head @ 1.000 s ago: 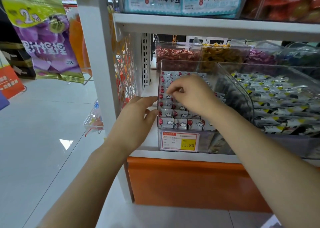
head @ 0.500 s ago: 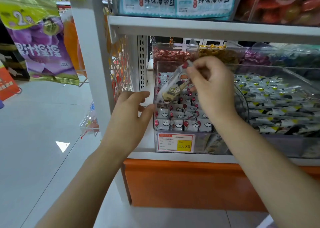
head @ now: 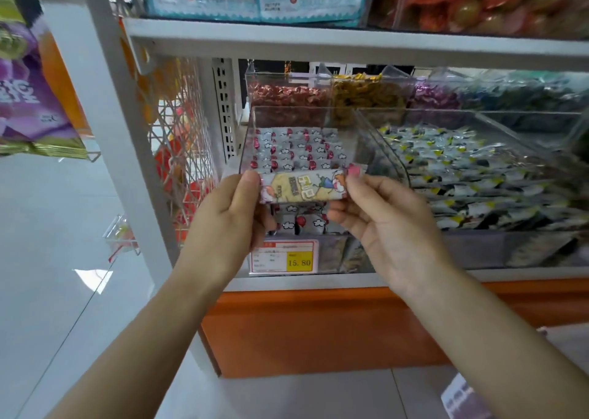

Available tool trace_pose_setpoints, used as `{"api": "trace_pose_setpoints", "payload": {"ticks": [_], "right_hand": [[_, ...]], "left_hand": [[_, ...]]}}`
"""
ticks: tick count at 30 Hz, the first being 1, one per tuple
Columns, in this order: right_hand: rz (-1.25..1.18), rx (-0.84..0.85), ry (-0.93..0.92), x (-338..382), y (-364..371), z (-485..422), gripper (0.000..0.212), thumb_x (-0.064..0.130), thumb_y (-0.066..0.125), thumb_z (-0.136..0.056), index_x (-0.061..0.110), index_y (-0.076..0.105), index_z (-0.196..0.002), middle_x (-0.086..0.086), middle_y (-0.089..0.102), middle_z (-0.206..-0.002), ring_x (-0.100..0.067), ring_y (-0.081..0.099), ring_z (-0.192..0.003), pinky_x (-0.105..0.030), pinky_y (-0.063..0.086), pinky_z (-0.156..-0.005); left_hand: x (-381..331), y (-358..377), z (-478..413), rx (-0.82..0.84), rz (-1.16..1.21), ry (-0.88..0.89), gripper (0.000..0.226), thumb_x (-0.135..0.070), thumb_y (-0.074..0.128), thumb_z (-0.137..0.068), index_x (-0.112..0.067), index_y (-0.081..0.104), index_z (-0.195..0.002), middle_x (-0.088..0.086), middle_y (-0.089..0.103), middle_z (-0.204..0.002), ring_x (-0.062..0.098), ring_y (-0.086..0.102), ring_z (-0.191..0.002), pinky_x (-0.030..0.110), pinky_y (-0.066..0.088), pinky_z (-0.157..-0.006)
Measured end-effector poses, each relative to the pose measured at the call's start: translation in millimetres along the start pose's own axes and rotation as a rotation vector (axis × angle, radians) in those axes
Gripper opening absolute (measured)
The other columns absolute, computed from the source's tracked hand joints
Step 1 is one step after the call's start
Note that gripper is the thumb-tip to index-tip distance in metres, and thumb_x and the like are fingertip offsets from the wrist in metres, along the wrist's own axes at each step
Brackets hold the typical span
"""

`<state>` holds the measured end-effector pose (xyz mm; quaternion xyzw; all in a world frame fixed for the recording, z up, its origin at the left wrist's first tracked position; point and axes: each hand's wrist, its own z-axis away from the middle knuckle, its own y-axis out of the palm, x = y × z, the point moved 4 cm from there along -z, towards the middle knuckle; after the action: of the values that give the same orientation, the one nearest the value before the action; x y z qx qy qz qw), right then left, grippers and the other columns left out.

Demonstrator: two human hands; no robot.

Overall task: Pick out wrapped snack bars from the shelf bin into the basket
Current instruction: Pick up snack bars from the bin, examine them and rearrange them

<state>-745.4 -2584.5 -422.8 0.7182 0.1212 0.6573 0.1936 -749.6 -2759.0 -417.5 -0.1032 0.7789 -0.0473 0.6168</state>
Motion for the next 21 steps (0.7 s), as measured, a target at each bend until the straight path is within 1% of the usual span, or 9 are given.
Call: {"api": "trace_pose_setpoints", "payload": {"ticks": [2,5,8,11,13,16,18,21], "right_hand": [[-0.009,0.035,0.014,-1,0,1,0.018,0.014,0.063,-0.071,0.002,0.066,-0.084,-0.007,0.071,-0.073,-0.016,0.068,-0.065,-0.021,0.055,-0.058],[-0.052,0.080,0.043,-5,3,2,0.010,0.003,0.058,-0.081,0.000,0.066,-0.087,-0.008,0.072,-0.075,-0.019,0.070,-0.069,-0.021,0.055,-0.061],[-0.066,0.081,0.060,-7,4,3,0.011,-0.004,0.055,-0.084,-0.003,0.063,-0.092,-0.009,0.072,-0.074,-0.020,0.071,-0.069,-0.022,0.056,-0.062],[-0.074,0.074,0.056,-6,5,2,0.014,-0.008,0.052,-0.085,-0.003,0.063,-0.093,-0.011,0.072,-0.076,-0.021,0.071,-0.070,-0.021,0.056,-0.062],[-0.080,0.057,0.046,-4,3,1,0.017,-0.011,0.051,-0.085,-0.003,0.063,-0.093,-0.012,0.072,-0.079,-0.021,0.071,-0.070,-0.021,0.056,-0.062],[-0.075,0.016,0.038,-2,0,-1,0.018,-0.012,0.051,-0.086,-0.002,0.064,-0.092,-0.012,0.071,-0.078,-0.019,0.070,-0.067,-0.020,0.055,-0.060],[-0.083,-0.021,0.044,-1,-3,-3,0.018,-0.012,0.050,-0.087,-0.005,0.062,-0.099,-0.015,0.069,-0.079,-0.017,0.069,-0.063,-0.020,0.054,-0.058],[-0.075,-0.046,0.040,-1,-6,-6,0.020,-0.014,0.048,-0.087,-0.004,0.060,-0.099,-0.016,0.065,-0.082,-0.015,0.067,-0.059,-0.019,0.053,-0.057]], "left_hand": [[1,1,0,0.009,0.127,-0.071,0.038,-0.040,0.030,-0.100,-0.011,0.052,-0.085,-0.002,0.059,-0.056,0.009,0.042,-0.043,0.016,0.033,-0.039],[5,-1,-2,0.038,0.310,-0.162,0.037,-0.044,0.031,-0.099,-0.015,0.044,-0.082,0.003,0.052,-0.055,0.011,0.035,-0.040,0.017,0.030,-0.036],[9,-1,-3,0.097,0.530,-0.285,0.033,-0.043,0.036,-0.098,-0.015,0.044,-0.083,0.001,0.041,-0.051,0.008,0.024,-0.036,0.016,0.022,-0.030],[11,-3,-4,0.148,0.704,-0.369,0.030,-0.036,0.044,-0.095,-0.020,0.038,-0.071,-0.004,0.036,-0.045,0.005,0.022,-0.032,0.011,0.020,-0.028],[11,-5,-3,0.194,0.752,-0.379,0.027,-0.032,0.049,-0.090,-0.021,0.036,-0.069,-0.005,0.038,-0.046,0.004,0.025,-0.032,0.011,0.022,-0.028],[7,-3,0,0.258,0.759,-0.321,0.017,-0.022,0.050,-0.083,-0.015,0.044,-0.069,-0.001,0.045,-0.052,0.003,0.031,-0.036,0.012,0.029,-0.030],[4,0,1,0.273,0.731,-0.272,0.012,-0.016,0.050,-0.080,-0.011,0.047,-0.069,0.001,0.049,-0.054,0.003,0.035,-0.039,0.012,0.032,-0.033],[0,3,1,0.270,0.662,-0.206,0.015,-0.012,0.048,-0.084,-0.006,0.053,-0.071,0.002,0.053,-0.056,0.003,0.040,-0.042,0.013,0.036,-0.037]]}}
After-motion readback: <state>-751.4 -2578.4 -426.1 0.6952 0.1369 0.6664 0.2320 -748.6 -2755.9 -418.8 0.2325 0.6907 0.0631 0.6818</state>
